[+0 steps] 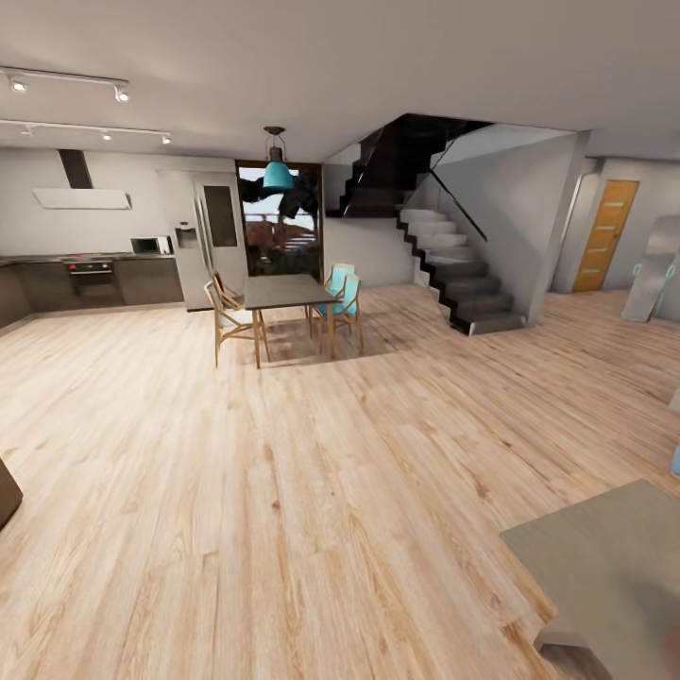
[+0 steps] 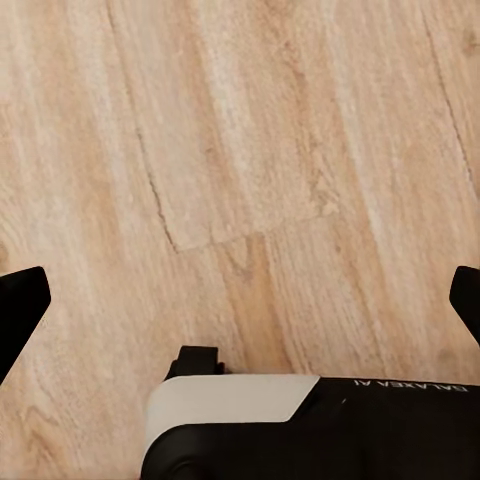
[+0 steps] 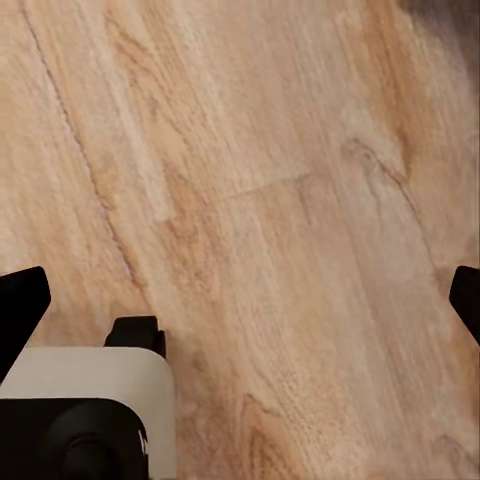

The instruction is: Turn on the radio receiver that's on the table in the living room.

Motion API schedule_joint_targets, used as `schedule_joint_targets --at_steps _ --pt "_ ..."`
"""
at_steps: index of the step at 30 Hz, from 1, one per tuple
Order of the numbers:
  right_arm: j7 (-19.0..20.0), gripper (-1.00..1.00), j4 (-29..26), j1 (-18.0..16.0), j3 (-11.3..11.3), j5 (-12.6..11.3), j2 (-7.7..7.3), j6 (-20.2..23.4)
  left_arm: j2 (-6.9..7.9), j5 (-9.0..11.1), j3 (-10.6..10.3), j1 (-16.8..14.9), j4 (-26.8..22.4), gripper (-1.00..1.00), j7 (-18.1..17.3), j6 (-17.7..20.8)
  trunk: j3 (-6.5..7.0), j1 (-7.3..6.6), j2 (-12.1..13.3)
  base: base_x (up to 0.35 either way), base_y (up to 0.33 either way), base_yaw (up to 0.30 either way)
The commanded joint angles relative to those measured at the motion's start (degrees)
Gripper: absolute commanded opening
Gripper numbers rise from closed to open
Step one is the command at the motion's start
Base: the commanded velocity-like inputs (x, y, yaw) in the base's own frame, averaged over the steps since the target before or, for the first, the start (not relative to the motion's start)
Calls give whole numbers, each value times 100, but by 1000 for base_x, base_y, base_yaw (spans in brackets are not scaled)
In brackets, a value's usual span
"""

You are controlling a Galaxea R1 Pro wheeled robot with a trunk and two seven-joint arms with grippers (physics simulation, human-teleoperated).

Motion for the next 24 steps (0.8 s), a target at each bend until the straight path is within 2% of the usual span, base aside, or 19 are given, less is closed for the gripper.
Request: schedule_joint_targets --at_steps 1,7,24 --pt "0 100 0 2 0 -2 -8 -2 2 1 1 0 0 100 2 -1 0 0 0 0 0 0" --pt "0 100 2 1 -3 -14 -34 -7 15 7 13 0 0 100 17 -3 0 0 0 0 0 -138" --pt "0 100 4 2 -3 -21 -35 -7 -7 23 6 0 0 100 45 -5 0 0 0 0 0 -272"
